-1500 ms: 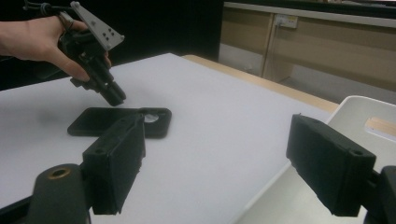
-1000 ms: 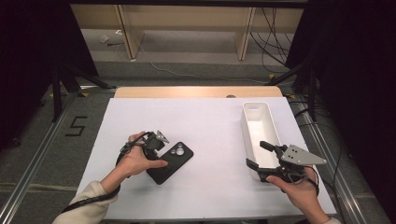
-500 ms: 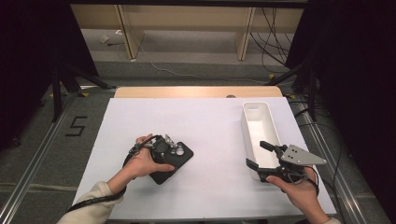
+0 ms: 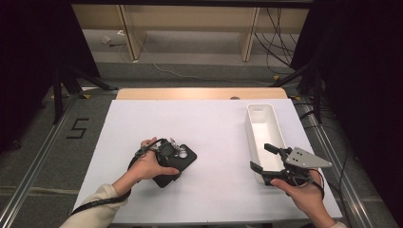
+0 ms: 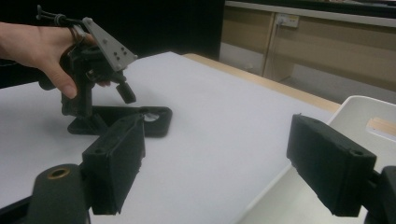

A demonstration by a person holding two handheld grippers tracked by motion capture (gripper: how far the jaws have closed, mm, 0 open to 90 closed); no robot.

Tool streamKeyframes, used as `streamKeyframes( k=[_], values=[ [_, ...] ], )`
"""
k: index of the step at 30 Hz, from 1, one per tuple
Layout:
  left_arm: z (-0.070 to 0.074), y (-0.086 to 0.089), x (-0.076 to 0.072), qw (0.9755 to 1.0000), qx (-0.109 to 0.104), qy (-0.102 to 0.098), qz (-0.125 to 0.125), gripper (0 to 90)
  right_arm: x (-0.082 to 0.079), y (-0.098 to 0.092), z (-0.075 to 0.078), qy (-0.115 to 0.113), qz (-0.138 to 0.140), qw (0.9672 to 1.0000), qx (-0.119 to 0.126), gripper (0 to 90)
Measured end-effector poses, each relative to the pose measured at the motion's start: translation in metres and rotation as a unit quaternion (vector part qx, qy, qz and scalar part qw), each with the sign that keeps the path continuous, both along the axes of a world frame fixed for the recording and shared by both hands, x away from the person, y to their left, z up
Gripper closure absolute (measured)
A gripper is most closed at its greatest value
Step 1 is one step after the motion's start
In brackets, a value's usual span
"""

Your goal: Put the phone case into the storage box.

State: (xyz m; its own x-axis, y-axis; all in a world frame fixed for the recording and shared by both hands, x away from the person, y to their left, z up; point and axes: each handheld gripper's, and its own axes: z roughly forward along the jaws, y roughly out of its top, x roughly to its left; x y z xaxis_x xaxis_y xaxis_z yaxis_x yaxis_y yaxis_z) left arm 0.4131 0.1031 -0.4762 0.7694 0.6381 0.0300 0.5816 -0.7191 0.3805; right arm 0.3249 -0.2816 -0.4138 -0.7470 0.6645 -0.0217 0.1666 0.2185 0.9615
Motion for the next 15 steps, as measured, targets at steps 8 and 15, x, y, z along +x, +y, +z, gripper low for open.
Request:
streamKeyframes(
  k=[8, 15],
  values=[
    [-0.0015, -0.0019, 0.0045, 0.9999, 0.003, 0.009, -0.007, 0.0, -0.0001, 0.0001, -0.0001, 0.001, 0.0, 1.0, -0.001, 20.7],
    [-0.0024, -0.0019, 0.0082, 0.9997, -0.002, 0.025, -0.008, 0.0, -0.0001, 0.0002, -0.0001, 0.0, 0.001, 1.0, -0.002, 20.6]
  ],
)
